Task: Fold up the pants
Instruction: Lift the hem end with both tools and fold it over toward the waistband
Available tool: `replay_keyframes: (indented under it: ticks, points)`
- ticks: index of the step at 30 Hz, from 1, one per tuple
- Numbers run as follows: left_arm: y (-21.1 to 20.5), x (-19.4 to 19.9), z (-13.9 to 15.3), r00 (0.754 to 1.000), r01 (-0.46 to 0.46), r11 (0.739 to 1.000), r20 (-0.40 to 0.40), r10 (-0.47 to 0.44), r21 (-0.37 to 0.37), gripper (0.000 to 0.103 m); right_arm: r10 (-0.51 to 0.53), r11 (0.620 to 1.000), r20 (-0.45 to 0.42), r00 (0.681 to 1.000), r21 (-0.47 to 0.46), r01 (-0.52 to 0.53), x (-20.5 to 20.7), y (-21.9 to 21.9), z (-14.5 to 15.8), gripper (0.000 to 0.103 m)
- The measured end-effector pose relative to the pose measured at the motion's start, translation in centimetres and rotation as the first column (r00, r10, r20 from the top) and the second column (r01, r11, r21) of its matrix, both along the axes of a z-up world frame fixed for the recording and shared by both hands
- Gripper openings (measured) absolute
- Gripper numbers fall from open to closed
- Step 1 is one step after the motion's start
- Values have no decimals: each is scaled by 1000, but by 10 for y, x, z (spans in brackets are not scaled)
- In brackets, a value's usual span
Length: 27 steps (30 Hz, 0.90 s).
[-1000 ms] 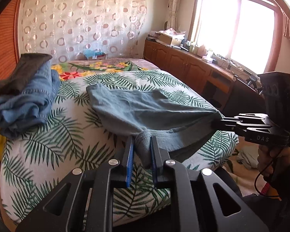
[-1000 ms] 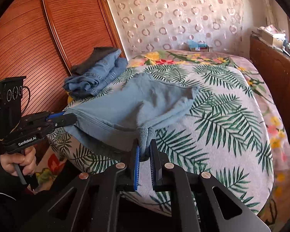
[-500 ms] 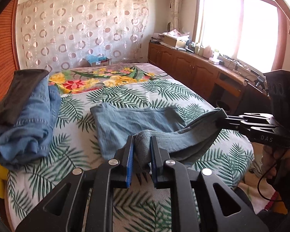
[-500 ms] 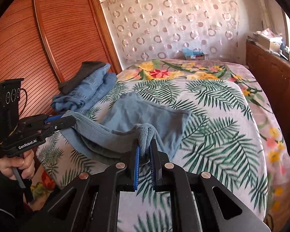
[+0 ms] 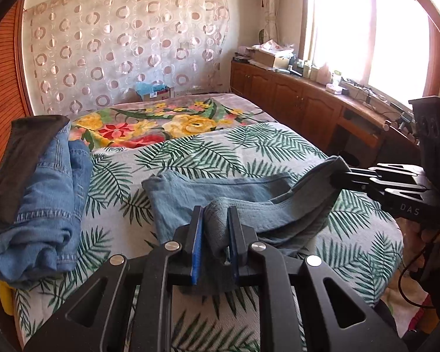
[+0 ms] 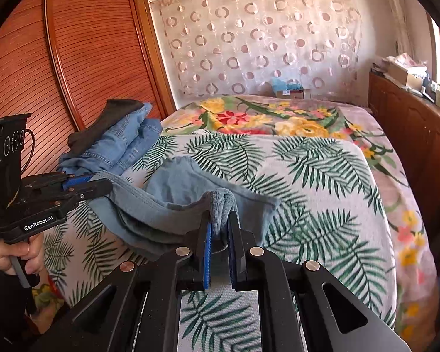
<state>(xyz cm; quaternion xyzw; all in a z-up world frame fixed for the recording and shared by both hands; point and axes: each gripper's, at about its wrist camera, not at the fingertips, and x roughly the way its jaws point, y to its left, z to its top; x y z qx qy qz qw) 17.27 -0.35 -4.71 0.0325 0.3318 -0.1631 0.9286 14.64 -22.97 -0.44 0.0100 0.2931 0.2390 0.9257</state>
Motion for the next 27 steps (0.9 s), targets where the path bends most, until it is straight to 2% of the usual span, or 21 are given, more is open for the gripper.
replay_keyframes:
  ticks: [5,9,16,19,22,25,27]
  points:
    - [2,26,-1,1000,-12,1000,-5,12,1,17,-22,1000,0,1000,-1,22,24,4,-5,9]
    - [2,46,-13,999,-25,999,-42,26,21,17,-32,999,-45,998,1,32,43,6,-20,9]
    - [2,53,-32,995,-50,998,-89,53,32,17,-38,999,-80,996,-7,37,59,15,-29,10]
    - [3,50,-31,994,-58,998,-96,60,22,21,-53,999,-66,996,-11,52,57,14,-24,19]
    - [3,45,-27,995,-69,997,-71,71,38,28,-70,997,-39,997,-25,69,49,11,-20,35]
    - [5,40,-21,996,-75,996,-48,77,42,41,-62,998,-27,998,-31,61,39,8,-19,40]
    - [6,36,-19,996,-80,996,-33,81,35,45,-58,998,-20,998,-38,57,32,7,-19,42]
